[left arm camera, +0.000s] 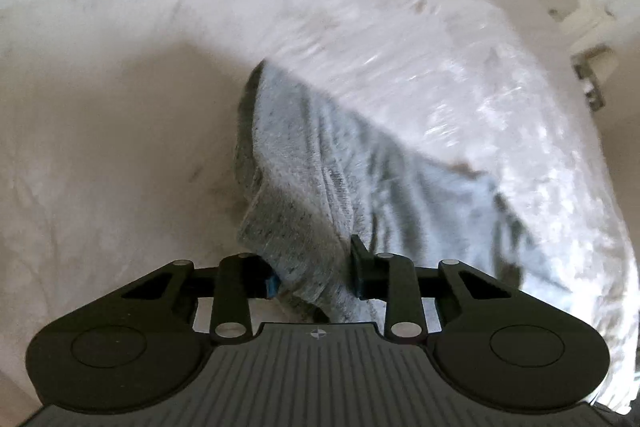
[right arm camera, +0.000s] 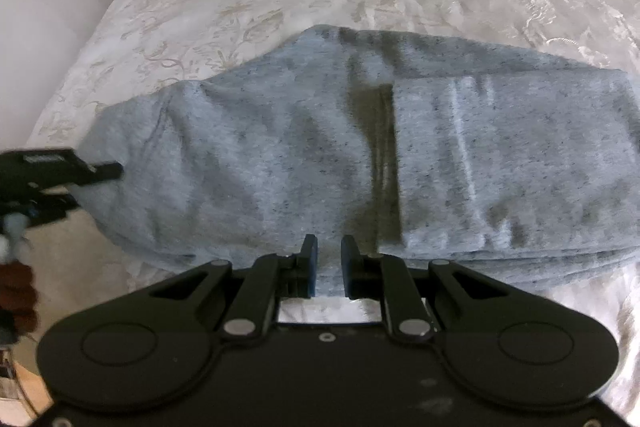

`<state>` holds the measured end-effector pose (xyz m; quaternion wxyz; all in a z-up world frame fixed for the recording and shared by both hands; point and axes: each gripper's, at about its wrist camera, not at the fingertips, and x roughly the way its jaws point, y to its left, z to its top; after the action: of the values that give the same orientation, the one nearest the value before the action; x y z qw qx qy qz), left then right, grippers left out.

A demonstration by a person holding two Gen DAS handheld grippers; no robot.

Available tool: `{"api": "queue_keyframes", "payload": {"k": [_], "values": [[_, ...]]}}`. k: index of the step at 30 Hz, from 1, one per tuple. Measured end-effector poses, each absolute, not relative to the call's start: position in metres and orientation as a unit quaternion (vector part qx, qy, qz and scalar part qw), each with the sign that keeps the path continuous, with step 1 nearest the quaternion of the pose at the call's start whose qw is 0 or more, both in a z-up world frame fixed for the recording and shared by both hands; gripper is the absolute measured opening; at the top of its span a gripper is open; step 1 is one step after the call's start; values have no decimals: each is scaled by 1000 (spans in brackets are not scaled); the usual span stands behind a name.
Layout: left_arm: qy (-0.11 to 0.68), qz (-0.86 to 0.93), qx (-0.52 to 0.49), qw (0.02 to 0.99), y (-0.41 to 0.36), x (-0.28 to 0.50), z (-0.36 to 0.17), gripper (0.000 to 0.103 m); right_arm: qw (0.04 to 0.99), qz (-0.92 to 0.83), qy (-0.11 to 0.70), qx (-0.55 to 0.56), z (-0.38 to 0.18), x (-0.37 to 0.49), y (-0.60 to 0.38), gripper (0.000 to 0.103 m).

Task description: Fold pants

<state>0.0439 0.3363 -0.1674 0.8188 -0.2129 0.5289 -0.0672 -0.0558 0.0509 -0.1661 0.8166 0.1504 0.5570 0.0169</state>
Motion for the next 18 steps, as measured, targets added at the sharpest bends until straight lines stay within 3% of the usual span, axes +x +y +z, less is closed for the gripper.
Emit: {"api": "queue_keyframes", "payload": {"k": [5,10,18], "values": [[480,-92,-204,848,318,34,-123,29,812,17,566,140,-182,-50,41,16],[450,-115,-188,865,274,16,-84,28,769,54,625,123,-226,-42,38,14],[412,-180,-131,883,156,-8,-46,28,803,133,552,181,-174,-52,-22,16]]}}
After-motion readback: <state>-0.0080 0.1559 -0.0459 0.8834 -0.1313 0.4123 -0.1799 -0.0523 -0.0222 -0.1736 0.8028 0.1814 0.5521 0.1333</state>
